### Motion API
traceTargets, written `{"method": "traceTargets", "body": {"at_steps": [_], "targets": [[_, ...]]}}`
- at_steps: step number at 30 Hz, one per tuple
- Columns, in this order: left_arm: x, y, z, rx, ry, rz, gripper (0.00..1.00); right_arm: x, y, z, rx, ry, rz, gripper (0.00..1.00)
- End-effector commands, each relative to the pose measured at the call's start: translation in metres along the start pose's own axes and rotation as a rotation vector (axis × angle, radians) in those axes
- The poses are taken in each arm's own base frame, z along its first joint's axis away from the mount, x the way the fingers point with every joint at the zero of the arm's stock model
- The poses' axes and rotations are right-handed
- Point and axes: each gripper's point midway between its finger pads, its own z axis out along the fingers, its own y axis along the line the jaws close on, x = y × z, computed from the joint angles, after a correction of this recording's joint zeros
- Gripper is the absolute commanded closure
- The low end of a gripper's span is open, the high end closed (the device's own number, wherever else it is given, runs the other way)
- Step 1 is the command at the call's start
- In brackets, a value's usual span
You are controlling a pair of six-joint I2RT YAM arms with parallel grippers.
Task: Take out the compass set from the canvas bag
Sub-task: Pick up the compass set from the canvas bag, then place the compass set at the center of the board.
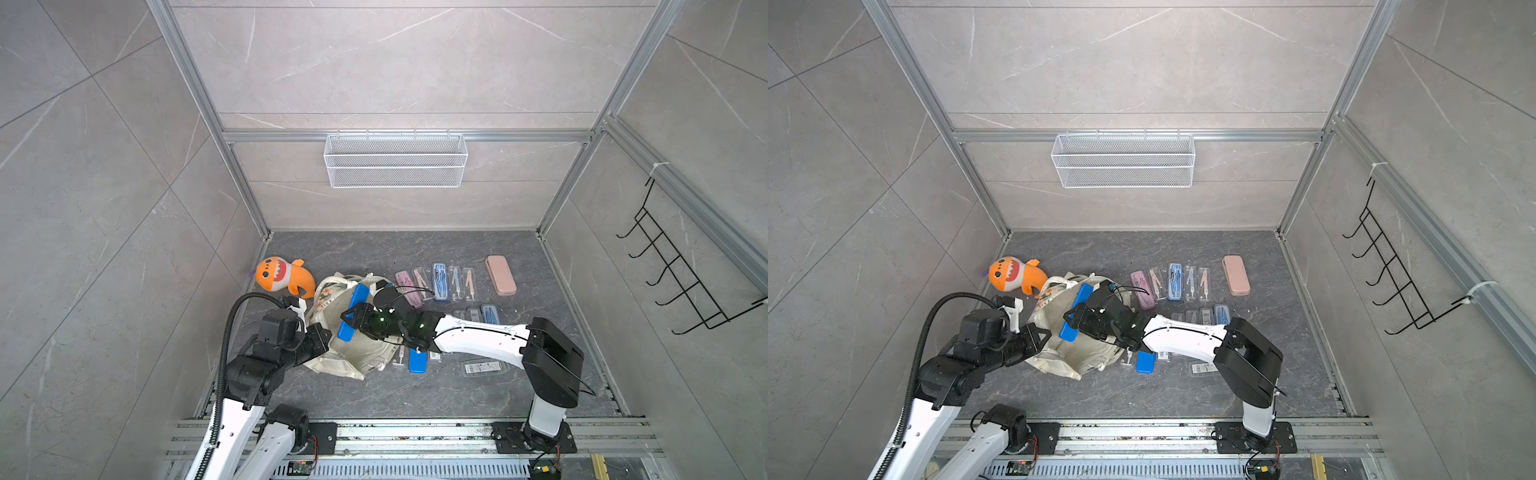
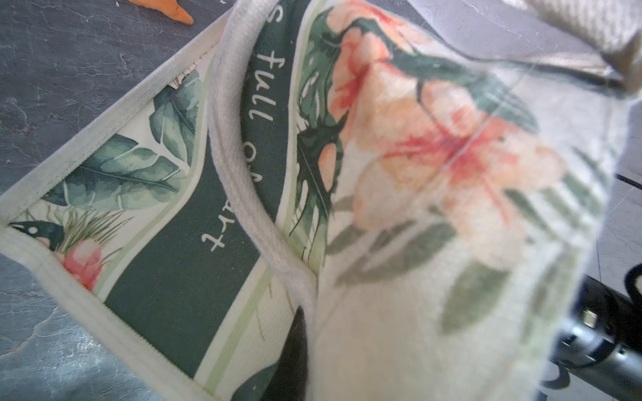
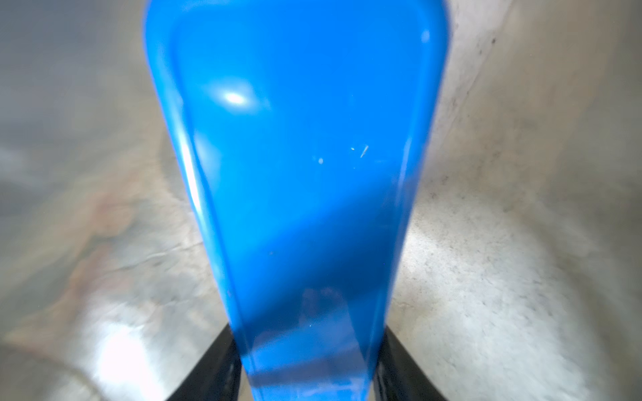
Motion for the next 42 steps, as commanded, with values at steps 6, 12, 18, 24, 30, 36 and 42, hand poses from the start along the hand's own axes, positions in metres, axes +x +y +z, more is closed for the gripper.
{"method": "traceTargets", "body": {"at_steps": [6, 12, 18, 24, 30, 36, 42], "targets": [[-0.011, -0.002, 0.002, -0.004, -0.044, -0.01, 1.0, -0.028, 0.029, -0.054, -0.024, -0.098, -0.11, 0.64], [-0.017, 0.004, 0.008, -0.045, -0.051, -0.072, 1.0, -0.05, 0.031, -0.102, 0.011, -0.148, -0.127, 0.65], [-0.032, -0.003, 0.017, -0.033, -0.078, -0.123, 1.0, -0.06, -0.01, -0.152, 0.124, -0.167, -0.116, 0.66], [-0.053, -0.026, 0.027, 0.033, -0.073, -0.186, 1.0, -0.041, -0.069, -0.182, 0.271, -0.11, -0.089, 0.66], [-0.076, -0.059, 0.033, 0.148, -0.066, -0.237, 1.0, 0.009, -0.144, -0.196, 0.458, 0.06, -0.03, 0.68], [-0.091, -0.086, 0.031, 0.262, -0.058, -0.318, 1.0, 0.051, -0.207, -0.207, 0.558, 0.138, 0.099, 0.68], [-0.094, -0.088, 0.035, 0.326, -0.082, -0.441, 1.0, 0.074, -0.24, -0.206, 0.626, 0.187, 0.186, 0.67]]}}
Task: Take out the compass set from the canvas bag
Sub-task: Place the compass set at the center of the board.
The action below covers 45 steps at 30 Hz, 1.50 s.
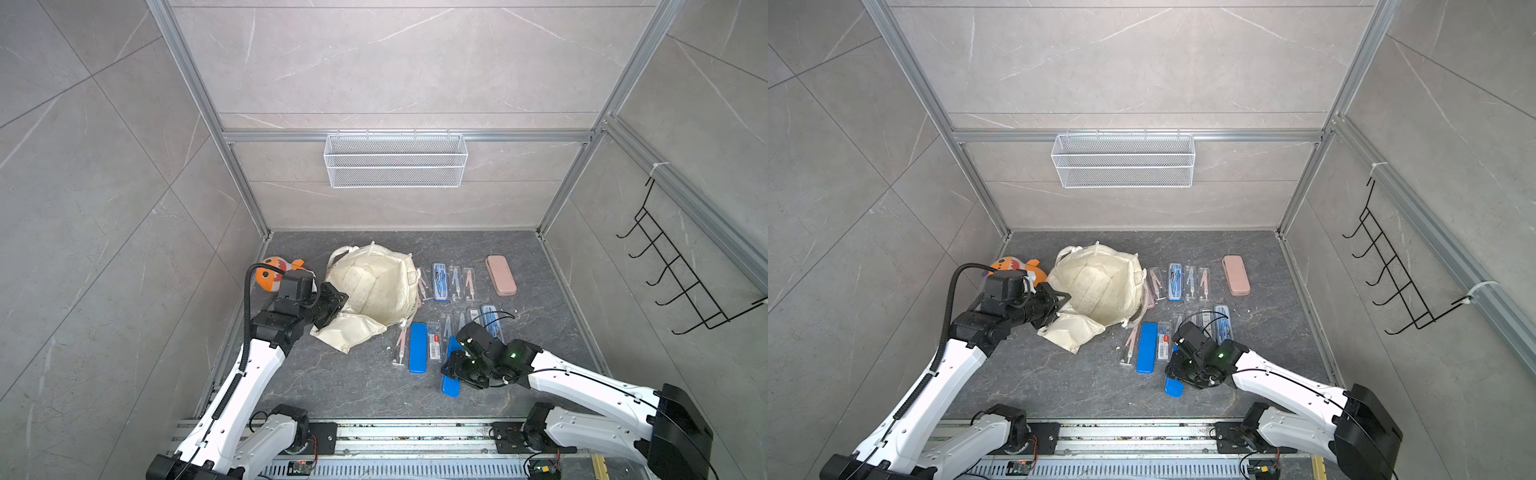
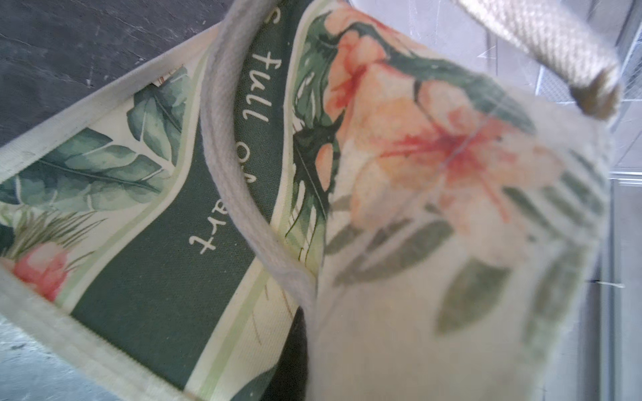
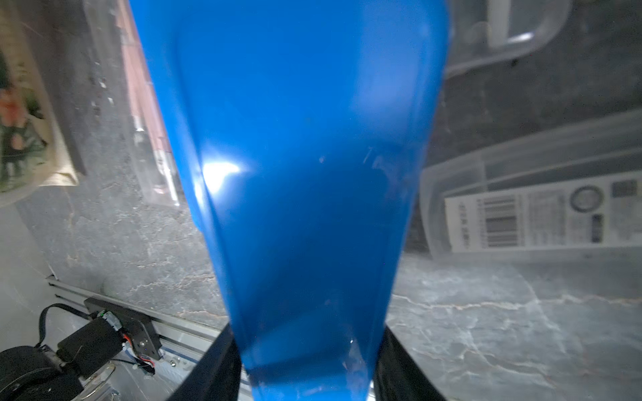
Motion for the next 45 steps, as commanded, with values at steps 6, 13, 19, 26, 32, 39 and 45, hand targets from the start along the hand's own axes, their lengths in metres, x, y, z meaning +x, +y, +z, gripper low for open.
{"method": "traceTargets", "body": {"at_steps": [6, 13, 19, 26, 32, 39, 45], "targets": [[-0.008, -0.021, 0.0, 0.198, -0.055, -0.158, 1.0, 0.026, -0.015, 0.025, 0.056, 0.092, 0.075, 0.67], [-0.009, 0.0, 0.007, 0.208, -0.082, -0.255, 1.0, 0.033, -0.02, 0.034, 0.083, 0.129, 0.094, 0.66], [-0.008, 0.01, 0.008, 0.195, -0.084, -0.271, 1.0, 0.039, -0.021, 0.048, 0.042, 0.157, 0.172, 0.66], [-0.007, 0.014, 0.007, 0.191, -0.079, -0.274, 1.0, 0.036, -0.015, 0.054, -0.002, 0.16, 0.314, 0.64], [-0.006, 0.013, 0.004, 0.197, -0.079, -0.257, 1.0, 0.029, -0.029, 0.048, 0.004, 0.085, 0.566, 0.62], [-0.002, 0.018, 0.007, 0.198, -0.058, -0.262, 1.0, 0.019, -0.027, 0.039, -0.008, 0.023, 0.702, 0.54], [0.002, 0.022, 0.004, 0.182, -0.051, -0.245, 0.79, 0.015, -0.017, 0.041, 0.009, 0.028, 0.672, 0.37]]}}
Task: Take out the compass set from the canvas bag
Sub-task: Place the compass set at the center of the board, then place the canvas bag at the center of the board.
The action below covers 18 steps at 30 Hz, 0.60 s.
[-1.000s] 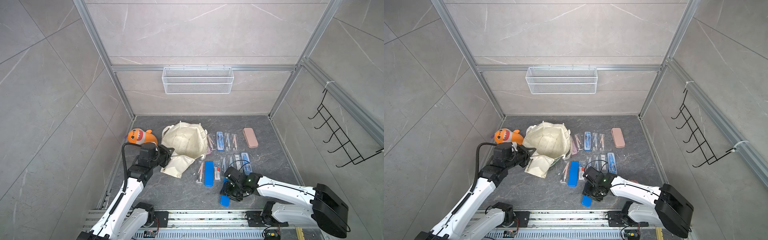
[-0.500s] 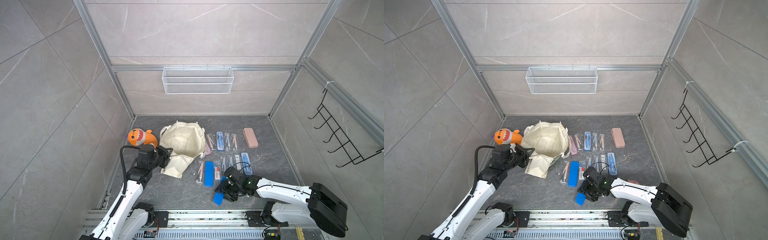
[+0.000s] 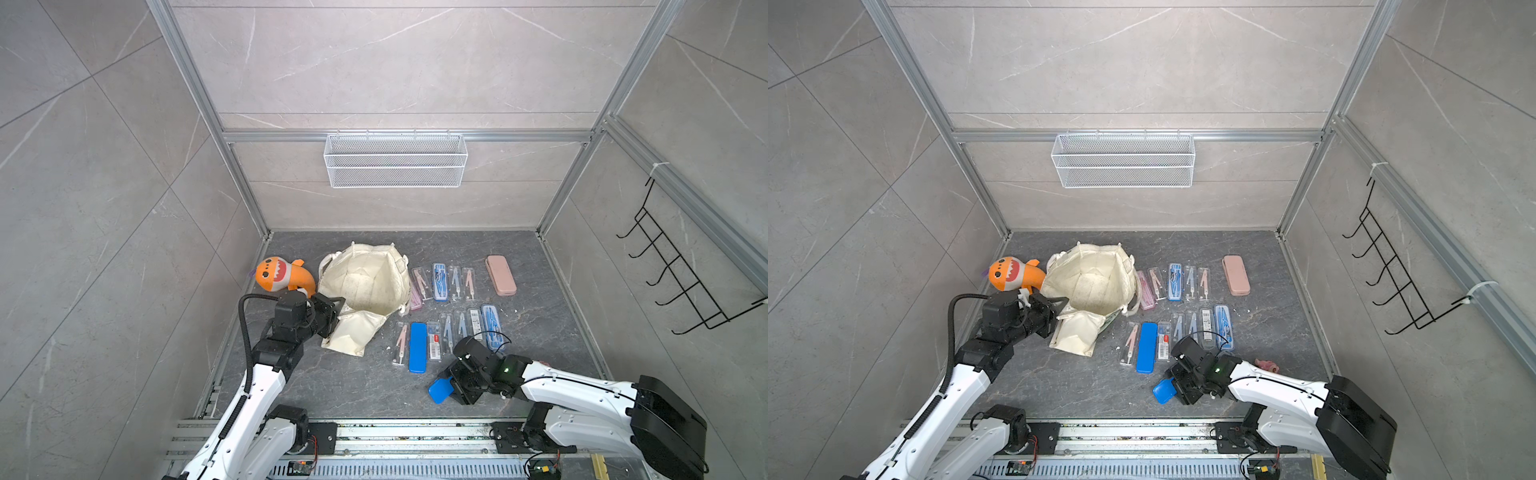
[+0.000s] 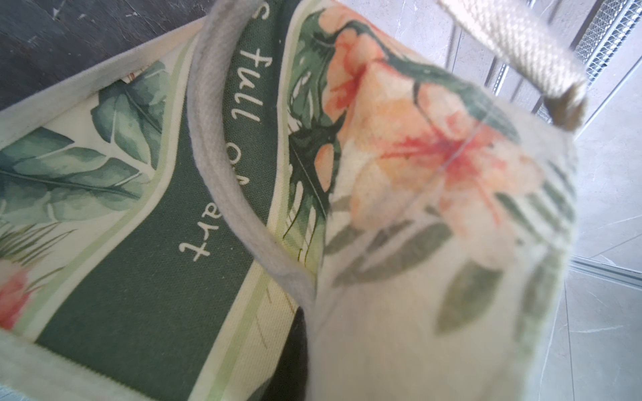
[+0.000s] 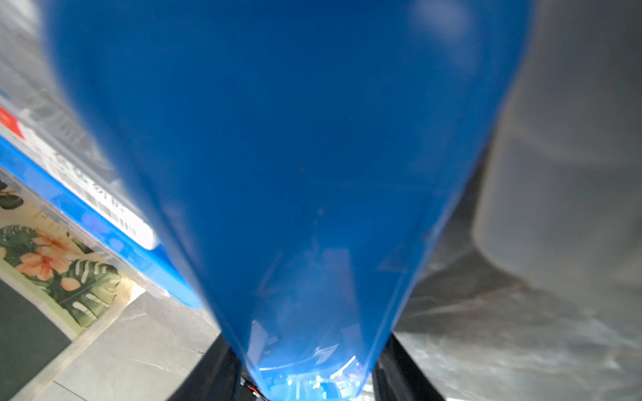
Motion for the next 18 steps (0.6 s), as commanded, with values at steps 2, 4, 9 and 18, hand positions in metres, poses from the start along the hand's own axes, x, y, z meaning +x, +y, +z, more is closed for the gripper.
{"method": "traceTargets", "body": {"at_steps": [2, 4, 9, 18], "targets": [[0.005, -0.006, -0.009, 0.003, 0.027, 0.048, 0.54, -0.008, -0.001, -0.006, 0.057, -0.065, -0.013, 0.33], [0.005, -0.005, -0.015, -0.031, 0.018, 0.081, 0.35, -0.007, 0.012, -0.015, 0.052, -0.081, -0.09, 0.3], [-0.006, 0.002, -0.036, -0.145, -0.06, 0.179, 0.01, 0.0, 0.035, -0.033, 0.136, -0.112, -0.317, 0.28], [-0.022, 0.022, -0.069, -0.334, -0.172, 0.285, 0.01, 0.025, 0.126, -0.089, 0.034, -0.268, -0.712, 0.3]]}}
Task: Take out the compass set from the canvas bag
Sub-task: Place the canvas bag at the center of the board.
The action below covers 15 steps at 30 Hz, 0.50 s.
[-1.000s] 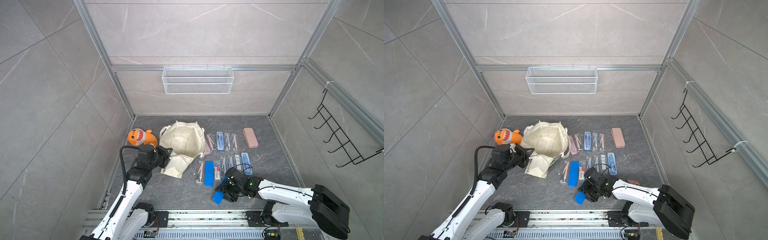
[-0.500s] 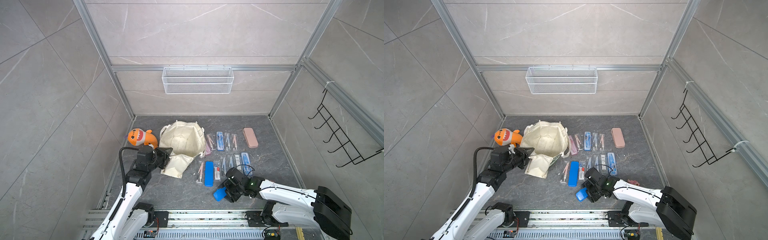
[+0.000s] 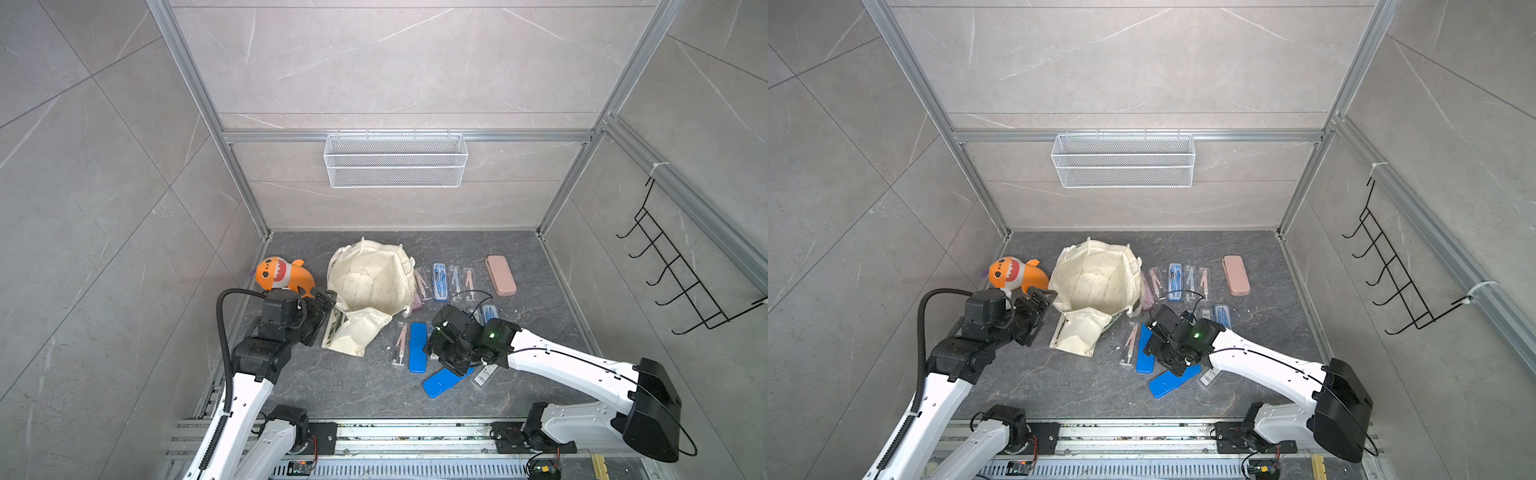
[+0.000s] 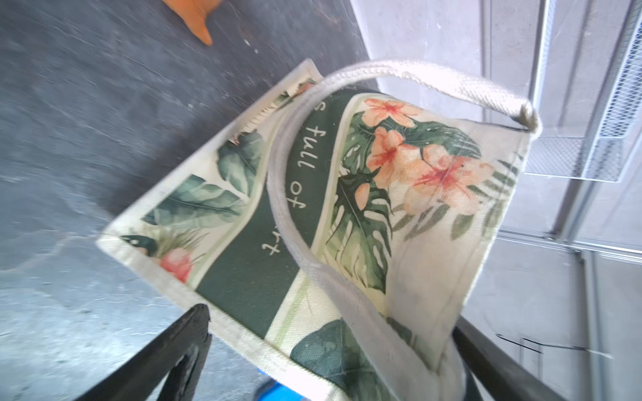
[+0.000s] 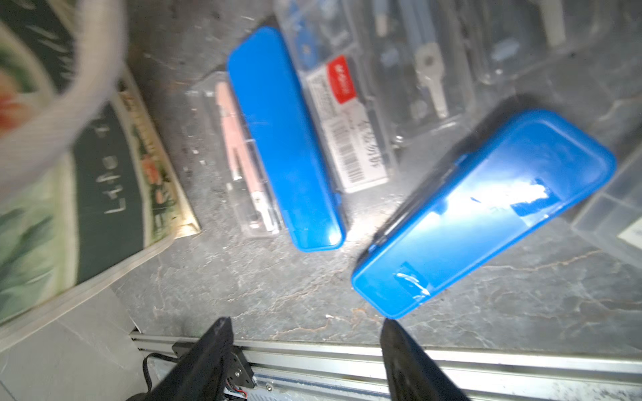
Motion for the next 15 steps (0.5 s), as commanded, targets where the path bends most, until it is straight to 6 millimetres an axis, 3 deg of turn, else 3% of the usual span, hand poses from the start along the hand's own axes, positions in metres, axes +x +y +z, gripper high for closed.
{"method": "traceTargets", "body": {"at_steps": [1, 5, 9, 12, 15], "targets": [[-0.006, 0.021, -0.01, -0.107, -0.041, 0.071, 0.01, -0.019, 0.029, -0.024, -0.002, -0.111, -0.222, 0.29], [-0.007, 0.029, -0.008, -0.155, -0.038, 0.074, 0.06, -0.032, 0.079, -0.025, -0.072, -0.137, -0.299, 0.28], [-0.021, 0.012, -0.022, -0.118, -0.102, 0.114, 0.07, -0.038, 0.129, -0.022, -0.142, -0.144, -0.364, 0.28], [-0.034, -0.002, -0.038, -0.111, -0.157, 0.169, 0.05, -0.045, 0.147, -0.021, -0.15, -0.161, -0.375, 0.27], [-0.042, -0.014, -0.052, -0.115, -0.184, 0.215, 0.04, -0.056, 0.153, -0.018, -0.13, -0.167, -0.369, 0.26]]}}
